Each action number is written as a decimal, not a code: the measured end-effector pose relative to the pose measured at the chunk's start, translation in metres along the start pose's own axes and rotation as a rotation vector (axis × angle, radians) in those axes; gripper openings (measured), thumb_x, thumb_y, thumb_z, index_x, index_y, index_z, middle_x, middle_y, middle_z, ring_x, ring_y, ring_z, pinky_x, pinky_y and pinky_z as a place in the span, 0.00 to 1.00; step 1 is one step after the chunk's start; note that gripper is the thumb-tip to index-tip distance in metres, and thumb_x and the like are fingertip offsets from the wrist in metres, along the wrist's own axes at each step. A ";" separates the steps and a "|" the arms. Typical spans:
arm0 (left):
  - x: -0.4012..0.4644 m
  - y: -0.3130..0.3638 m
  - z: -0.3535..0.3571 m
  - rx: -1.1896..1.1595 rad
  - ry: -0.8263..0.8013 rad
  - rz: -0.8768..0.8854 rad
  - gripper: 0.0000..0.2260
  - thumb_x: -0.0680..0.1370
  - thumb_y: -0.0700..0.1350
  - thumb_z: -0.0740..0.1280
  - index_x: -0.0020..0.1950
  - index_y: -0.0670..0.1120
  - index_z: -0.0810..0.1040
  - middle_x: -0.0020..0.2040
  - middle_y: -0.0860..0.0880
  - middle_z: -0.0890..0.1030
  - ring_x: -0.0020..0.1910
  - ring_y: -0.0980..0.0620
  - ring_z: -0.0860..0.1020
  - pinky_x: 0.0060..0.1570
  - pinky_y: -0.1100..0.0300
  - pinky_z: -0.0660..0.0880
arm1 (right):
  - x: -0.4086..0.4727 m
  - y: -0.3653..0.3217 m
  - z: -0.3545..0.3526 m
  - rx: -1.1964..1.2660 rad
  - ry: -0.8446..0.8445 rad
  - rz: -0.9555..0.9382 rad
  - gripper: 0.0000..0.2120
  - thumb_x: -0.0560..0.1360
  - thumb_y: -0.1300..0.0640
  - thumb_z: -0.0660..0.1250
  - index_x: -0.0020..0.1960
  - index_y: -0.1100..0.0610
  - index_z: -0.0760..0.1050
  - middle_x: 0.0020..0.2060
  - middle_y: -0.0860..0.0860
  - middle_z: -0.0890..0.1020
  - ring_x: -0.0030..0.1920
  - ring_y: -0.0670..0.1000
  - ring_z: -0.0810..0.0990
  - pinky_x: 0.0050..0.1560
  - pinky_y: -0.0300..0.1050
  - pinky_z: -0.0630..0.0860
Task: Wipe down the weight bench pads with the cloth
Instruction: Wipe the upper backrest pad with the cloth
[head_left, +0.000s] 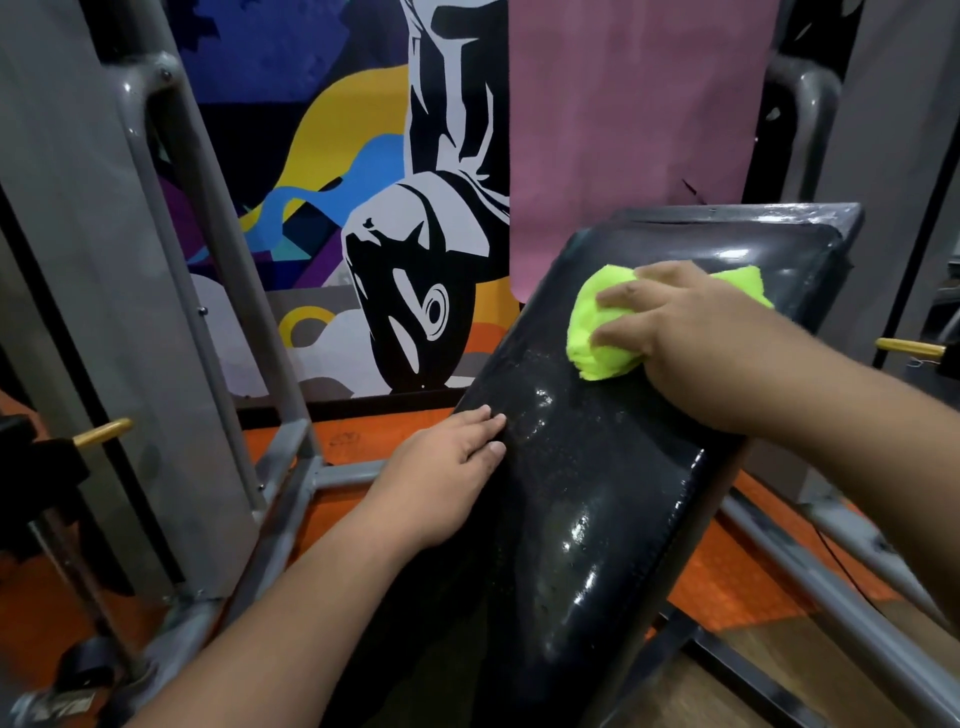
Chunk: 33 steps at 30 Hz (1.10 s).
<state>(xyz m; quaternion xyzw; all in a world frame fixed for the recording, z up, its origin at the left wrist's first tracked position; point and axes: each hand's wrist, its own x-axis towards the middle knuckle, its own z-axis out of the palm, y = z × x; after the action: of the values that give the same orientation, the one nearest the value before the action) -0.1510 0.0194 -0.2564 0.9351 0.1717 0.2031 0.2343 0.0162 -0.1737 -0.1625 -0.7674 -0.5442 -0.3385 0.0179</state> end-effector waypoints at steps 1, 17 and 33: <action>0.000 0.000 0.000 -0.008 0.007 0.001 0.19 0.84 0.53 0.61 0.76 0.56 0.70 0.78 0.60 0.65 0.77 0.58 0.61 0.77 0.55 0.58 | 0.001 0.000 -0.004 0.002 0.003 0.035 0.23 0.73 0.65 0.63 0.62 0.46 0.80 0.68 0.50 0.75 0.68 0.62 0.68 0.62 0.57 0.72; -0.001 -0.006 0.004 -0.011 0.008 0.015 0.20 0.84 0.53 0.61 0.77 0.57 0.68 0.78 0.61 0.64 0.78 0.60 0.59 0.75 0.62 0.55 | -0.011 0.009 0.011 -0.037 0.145 0.001 0.20 0.65 0.69 0.68 0.53 0.53 0.83 0.61 0.58 0.81 0.61 0.70 0.74 0.53 0.63 0.77; -0.007 -0.002 0.005 0.030 -0.007 0.007 0.23 0.83 0.55 0.61 0.79 0.57 0.65 0.79 0.60 0.61 0.78 0.59 0.58 0.76 0.59 0.55 | -0.022 0.002 0.014 0.016 0.226 -0.004 0.20 0.64 0.70 0.69 0.52 0.54 0.84 0.60 0.58 0.81 0.61 0.71 0.75 0.54 0.63 0.78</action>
<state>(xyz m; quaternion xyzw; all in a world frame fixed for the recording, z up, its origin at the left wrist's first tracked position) -0.1555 0.0160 -0.2635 0.9398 0.1708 0.1978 0.2203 0.0208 -0.1870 -0.1844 -0.7231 -0.5429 -0.4186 0.0848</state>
